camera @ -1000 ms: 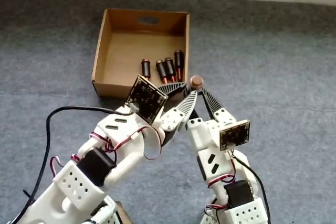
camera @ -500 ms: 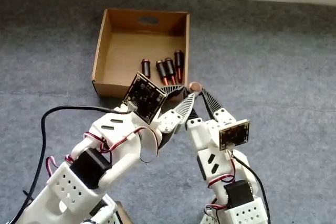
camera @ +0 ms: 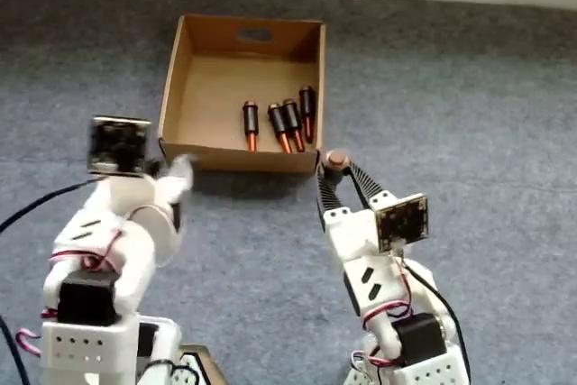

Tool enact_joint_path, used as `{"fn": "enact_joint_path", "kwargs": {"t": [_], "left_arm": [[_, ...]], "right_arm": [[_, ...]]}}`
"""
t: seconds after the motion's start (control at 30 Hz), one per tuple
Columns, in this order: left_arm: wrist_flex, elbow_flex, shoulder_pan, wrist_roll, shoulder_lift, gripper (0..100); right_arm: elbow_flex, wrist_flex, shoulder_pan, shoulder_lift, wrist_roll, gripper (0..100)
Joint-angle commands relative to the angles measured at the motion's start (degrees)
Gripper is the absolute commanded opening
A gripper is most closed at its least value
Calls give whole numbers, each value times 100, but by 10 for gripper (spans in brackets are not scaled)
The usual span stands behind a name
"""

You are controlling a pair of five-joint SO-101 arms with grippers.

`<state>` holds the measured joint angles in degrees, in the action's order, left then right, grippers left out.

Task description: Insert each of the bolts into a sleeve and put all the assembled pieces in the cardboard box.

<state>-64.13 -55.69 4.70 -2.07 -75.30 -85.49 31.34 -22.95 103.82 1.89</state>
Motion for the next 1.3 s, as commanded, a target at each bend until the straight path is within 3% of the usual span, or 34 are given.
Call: {"fn": "enact_joint_path", "kwargs": {"t": [0.0,0.17,0.33,0.5,0.87,0.97,1.27], "left_arm": [[-79,-673,971,589,-92,107],[-35,-2053,998,1609,-145,105],[281,-2765,998,1600,-145,104],[826,-3292,998,1591,-145,104],[862,-3389,998,1591,-145,90],[862,-3380,998,1591,-145,3],[862,-3380,998,1600,-145,8]], "right_arm": [[989,338,40,22,9,6],[1859,497,40,-251,9,6],[3143,593,22,-1798,-53,6],[4409,593,13,-3688,-897,6],[6264,303,-769,-7644,-1108,6],[6642,57,-769,-8347,-1108,6],[7231,-207,-769,-9912,-1116,6]]}}
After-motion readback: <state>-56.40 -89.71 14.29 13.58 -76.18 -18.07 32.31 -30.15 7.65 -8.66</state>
